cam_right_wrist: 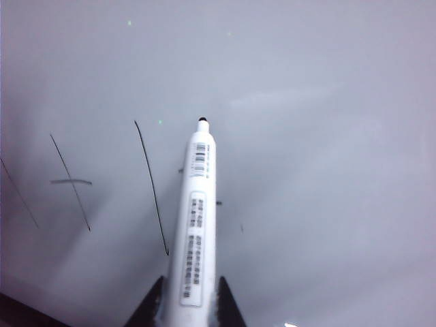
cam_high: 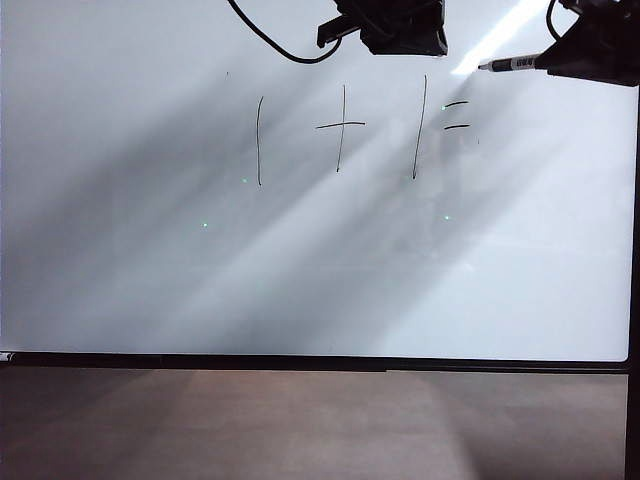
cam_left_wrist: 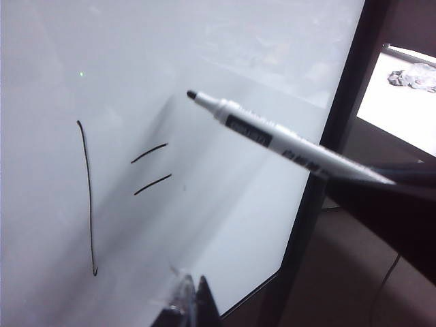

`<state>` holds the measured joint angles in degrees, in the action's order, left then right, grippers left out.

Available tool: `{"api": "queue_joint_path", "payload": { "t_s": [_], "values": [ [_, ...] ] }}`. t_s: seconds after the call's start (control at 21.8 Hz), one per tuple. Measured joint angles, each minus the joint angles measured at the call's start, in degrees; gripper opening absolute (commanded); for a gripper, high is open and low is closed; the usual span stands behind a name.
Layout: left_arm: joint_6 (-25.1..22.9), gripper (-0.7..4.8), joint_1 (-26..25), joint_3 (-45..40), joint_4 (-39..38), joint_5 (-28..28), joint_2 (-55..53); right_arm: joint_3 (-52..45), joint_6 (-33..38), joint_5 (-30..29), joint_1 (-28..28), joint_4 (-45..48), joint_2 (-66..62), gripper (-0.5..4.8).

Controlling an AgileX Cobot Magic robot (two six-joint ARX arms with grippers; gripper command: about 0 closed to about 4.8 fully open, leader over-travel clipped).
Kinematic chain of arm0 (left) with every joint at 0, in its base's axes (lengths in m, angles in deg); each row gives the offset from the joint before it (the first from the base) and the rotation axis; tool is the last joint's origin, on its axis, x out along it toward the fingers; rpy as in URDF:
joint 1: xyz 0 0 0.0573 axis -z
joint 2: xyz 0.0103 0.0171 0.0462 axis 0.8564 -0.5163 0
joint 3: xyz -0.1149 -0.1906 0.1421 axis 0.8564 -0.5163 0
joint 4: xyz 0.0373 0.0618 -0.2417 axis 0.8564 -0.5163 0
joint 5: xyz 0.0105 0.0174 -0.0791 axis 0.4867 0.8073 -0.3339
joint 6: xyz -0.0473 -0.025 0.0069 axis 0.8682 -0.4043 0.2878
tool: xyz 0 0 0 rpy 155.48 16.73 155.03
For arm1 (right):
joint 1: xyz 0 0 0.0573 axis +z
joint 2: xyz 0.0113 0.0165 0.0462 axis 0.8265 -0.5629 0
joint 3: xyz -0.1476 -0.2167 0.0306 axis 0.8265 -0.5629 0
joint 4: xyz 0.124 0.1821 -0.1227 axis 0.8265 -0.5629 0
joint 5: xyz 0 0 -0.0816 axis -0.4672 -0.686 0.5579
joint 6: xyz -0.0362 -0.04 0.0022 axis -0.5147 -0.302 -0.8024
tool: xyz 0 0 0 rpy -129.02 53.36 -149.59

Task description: Reach to the right to find the marker pen, pick it up, and write the answer to the math problem on the whiteboard.

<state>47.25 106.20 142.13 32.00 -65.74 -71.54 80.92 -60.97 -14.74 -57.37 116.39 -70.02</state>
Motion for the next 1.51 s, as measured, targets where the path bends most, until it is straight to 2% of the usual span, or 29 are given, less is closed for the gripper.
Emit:
{"api": "queue_joint_path", "payload": {
  "t_s": [1.51],
  "values": [
    [0.0,-0.04,0.0,0.0,0.0,0.0,0.0,0.11,-1.66,2.38,0.0,1.2,-1.68,-0.06]
  ]
}}
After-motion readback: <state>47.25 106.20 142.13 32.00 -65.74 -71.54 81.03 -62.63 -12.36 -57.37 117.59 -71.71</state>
